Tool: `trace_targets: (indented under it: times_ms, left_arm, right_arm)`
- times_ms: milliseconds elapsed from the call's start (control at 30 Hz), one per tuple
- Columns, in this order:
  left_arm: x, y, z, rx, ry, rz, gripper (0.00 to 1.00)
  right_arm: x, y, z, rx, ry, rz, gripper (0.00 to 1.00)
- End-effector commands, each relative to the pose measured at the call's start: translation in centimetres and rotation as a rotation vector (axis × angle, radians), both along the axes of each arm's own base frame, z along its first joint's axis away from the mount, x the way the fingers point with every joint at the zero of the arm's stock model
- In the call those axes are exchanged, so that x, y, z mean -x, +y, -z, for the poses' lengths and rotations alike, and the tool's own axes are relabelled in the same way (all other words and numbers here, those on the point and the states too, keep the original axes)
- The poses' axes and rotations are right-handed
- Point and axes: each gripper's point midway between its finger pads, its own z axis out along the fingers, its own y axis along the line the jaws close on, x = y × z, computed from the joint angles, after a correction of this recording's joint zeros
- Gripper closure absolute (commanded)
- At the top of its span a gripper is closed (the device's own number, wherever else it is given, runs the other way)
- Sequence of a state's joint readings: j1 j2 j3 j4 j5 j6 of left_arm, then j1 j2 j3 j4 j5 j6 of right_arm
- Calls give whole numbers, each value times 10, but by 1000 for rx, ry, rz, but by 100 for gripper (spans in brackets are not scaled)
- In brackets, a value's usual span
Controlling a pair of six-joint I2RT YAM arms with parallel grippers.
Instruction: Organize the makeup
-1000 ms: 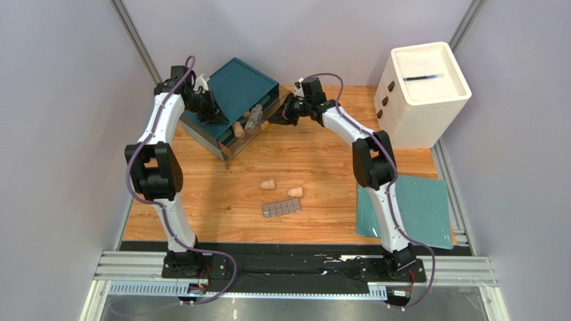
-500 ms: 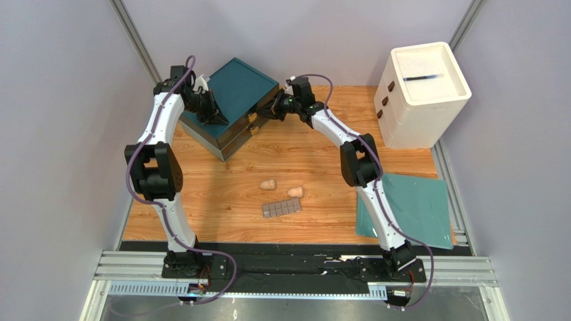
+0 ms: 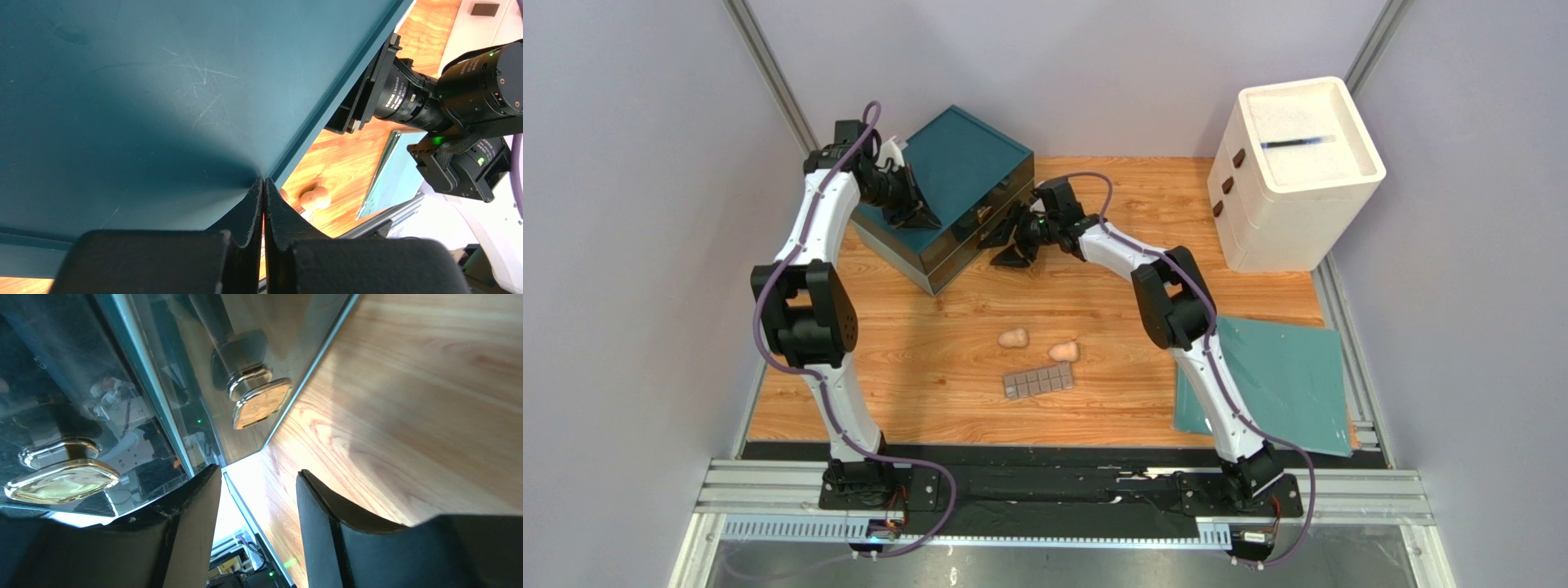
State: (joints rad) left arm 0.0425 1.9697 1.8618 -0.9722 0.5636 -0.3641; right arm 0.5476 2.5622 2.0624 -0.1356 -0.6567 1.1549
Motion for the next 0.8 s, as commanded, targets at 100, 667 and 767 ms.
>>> trace_targets:
  times_ms: [100,667,767]
  left_arm:
    - [11,-4,-1,10,33,38,97]
    - [13,-3,1,2,36,41,97]
    - [13,-3,1,2,38,41,97]
  right_arm:
    - [-15,1,-46,-39,-96,16,46]
    - [-43,-12,-9,63,-42,129,47]
    - [-41,-12,0,84,-22,123,47]
